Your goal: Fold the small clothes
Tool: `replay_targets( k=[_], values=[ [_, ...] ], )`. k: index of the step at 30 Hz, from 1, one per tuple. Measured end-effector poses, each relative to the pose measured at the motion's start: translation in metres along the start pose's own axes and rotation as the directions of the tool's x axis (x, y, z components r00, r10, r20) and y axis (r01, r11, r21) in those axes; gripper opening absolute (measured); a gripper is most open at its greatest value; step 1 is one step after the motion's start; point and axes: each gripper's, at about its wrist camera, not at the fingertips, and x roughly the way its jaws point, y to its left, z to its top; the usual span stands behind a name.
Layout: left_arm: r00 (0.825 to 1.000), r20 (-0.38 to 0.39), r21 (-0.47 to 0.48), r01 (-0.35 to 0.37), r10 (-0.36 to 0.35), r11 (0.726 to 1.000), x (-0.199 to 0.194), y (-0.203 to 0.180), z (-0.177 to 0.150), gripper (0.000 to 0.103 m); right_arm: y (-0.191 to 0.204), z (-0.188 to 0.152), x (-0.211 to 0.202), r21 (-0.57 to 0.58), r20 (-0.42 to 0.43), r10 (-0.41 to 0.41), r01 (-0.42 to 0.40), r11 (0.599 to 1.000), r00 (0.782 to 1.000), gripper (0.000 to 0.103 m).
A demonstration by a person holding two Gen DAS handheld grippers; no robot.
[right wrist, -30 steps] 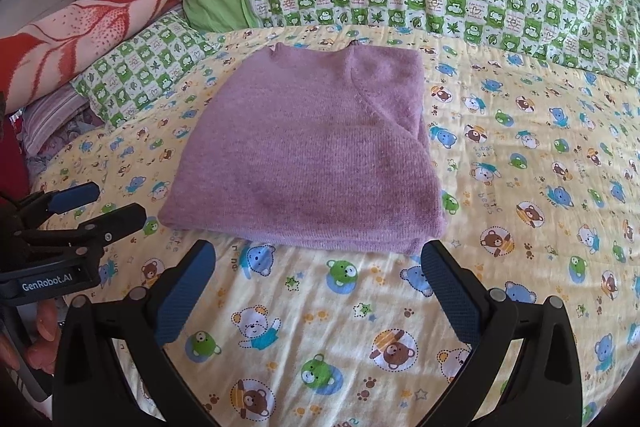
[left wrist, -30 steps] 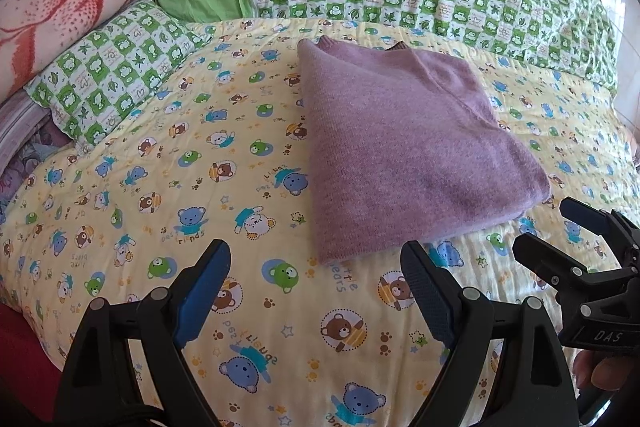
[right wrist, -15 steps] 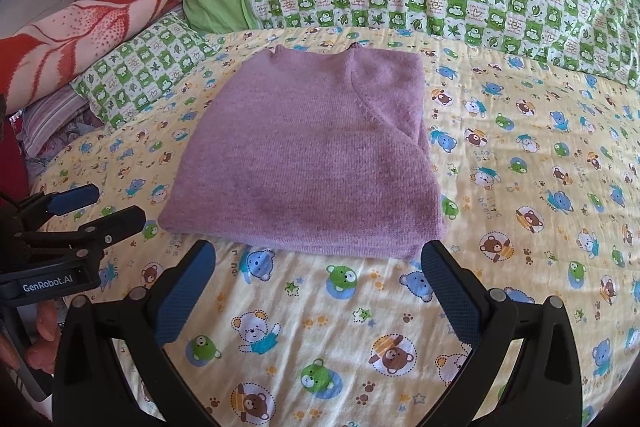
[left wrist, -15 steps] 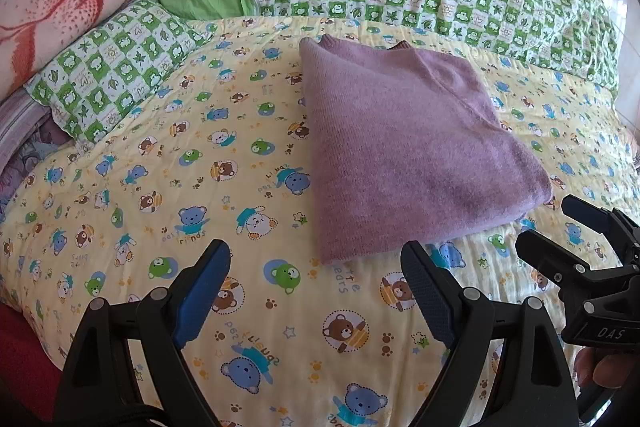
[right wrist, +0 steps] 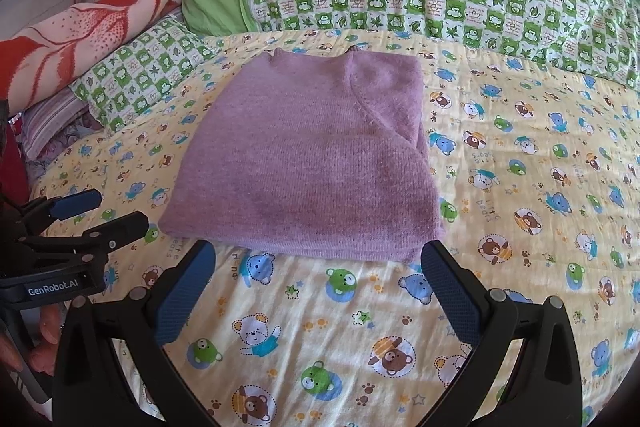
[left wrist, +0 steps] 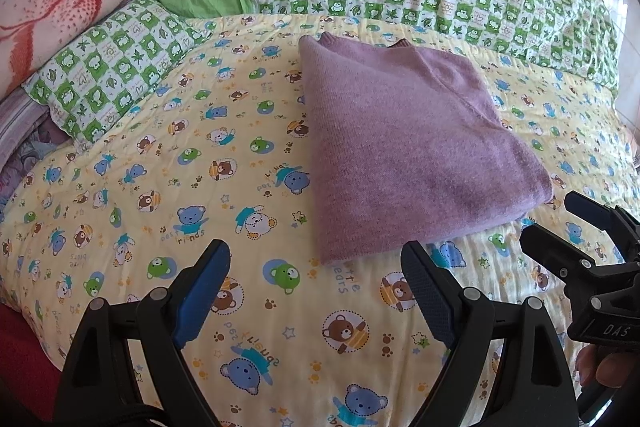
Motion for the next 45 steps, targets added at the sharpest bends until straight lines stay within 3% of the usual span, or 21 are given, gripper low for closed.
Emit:
replay_targets(
  k=[45],
  values=[
    [1.000,0.000,0.008,-0.001,0.001,1.000,-0.003,-0.007,0.007,0.088,0.000,0.011,-0.010,-0.005,0.023,0.008,-0.007,1.000,1.000,0.102]
  ],
)
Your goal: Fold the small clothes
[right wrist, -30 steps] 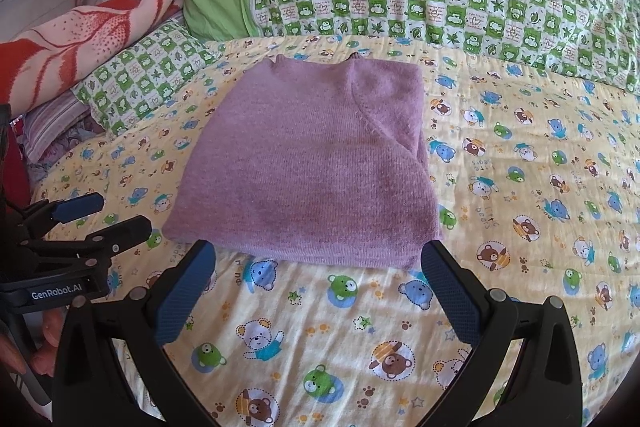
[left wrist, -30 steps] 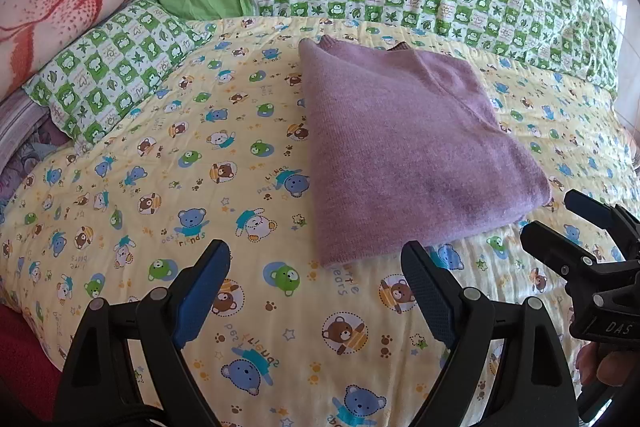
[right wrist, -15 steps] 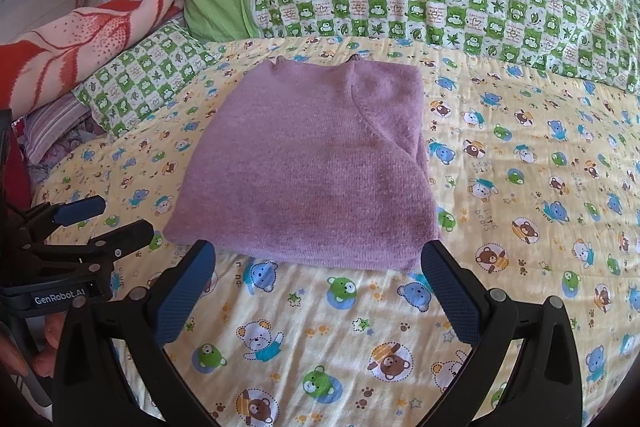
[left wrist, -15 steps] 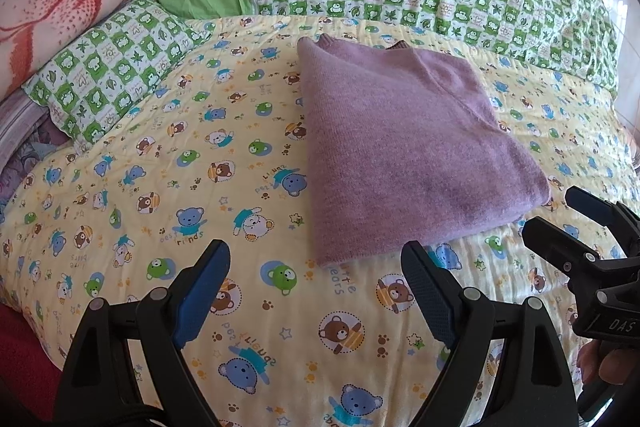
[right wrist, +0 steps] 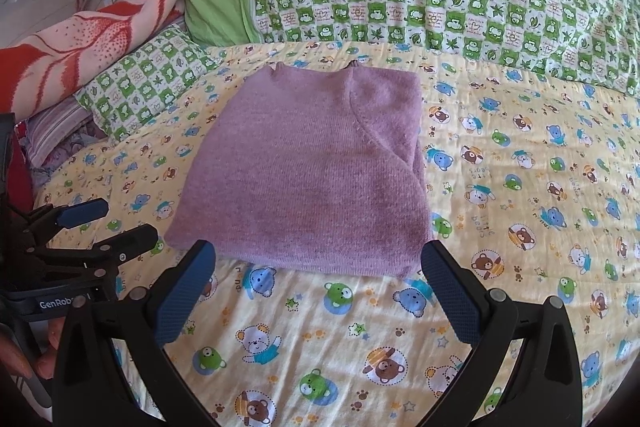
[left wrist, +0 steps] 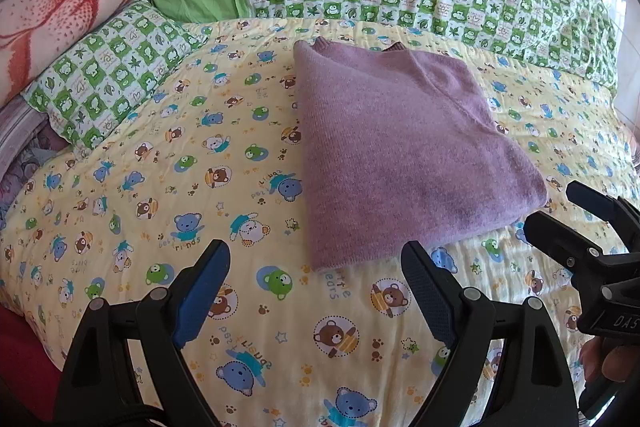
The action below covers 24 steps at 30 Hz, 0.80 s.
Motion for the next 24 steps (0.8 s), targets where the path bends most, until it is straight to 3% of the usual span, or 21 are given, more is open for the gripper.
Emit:
replay_targets(
  k=[24],
  values=[
    [1.000,-0.006,-0.018,-0.029,0.029,0.999,0.008,0.004,0.017,0.088,-0.009,0.015,0.002,0.006,0.016,0.012,-0.012,1.000,1.000,0.102]
  ],
)
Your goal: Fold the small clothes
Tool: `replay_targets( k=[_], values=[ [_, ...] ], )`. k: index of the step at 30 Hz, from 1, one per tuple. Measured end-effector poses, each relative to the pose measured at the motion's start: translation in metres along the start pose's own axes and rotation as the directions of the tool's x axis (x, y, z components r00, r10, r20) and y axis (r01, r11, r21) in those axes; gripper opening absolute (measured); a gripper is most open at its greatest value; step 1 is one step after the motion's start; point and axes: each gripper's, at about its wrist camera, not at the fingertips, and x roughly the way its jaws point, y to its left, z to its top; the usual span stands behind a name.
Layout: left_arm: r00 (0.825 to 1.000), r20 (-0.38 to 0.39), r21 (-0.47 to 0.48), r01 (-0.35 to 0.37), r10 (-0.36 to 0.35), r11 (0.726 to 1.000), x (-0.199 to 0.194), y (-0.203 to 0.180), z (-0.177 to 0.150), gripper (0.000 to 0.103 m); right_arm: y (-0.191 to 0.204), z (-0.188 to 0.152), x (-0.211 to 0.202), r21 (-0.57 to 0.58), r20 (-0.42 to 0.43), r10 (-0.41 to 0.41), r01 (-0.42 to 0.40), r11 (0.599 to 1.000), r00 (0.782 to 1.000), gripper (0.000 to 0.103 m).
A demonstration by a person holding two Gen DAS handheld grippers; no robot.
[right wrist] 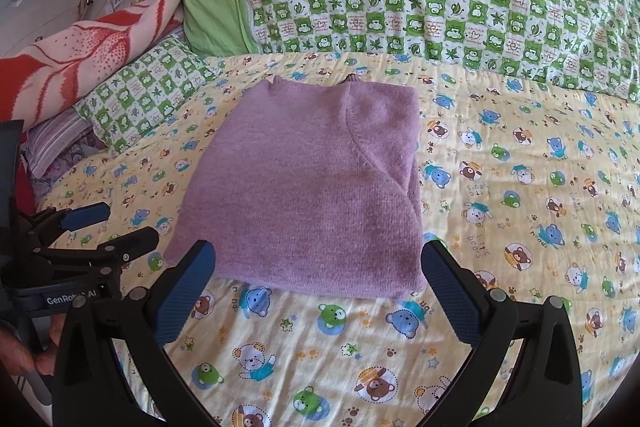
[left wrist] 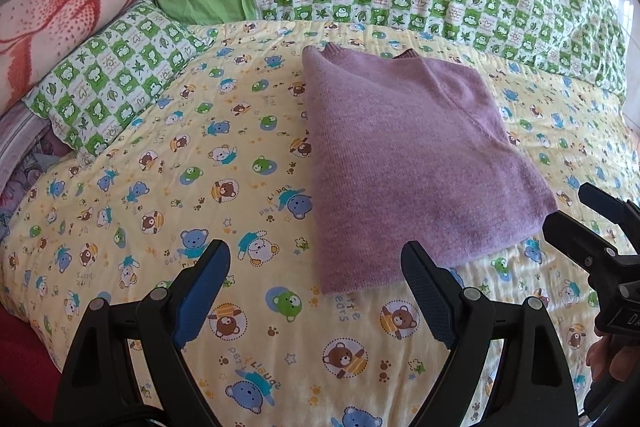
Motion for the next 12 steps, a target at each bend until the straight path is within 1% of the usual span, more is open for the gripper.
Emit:
replay_targets(
  k=[12],
  values=[
    [1.000,-0.012,-0.020,0.003,-0.003,1.000,0.0041,-0.0019,0.0087,0.088,-0.0090,0.0086,0.0073,0.007,-0.007,0.009,-0.009,1.000,1.000,0.102]
  ],
)
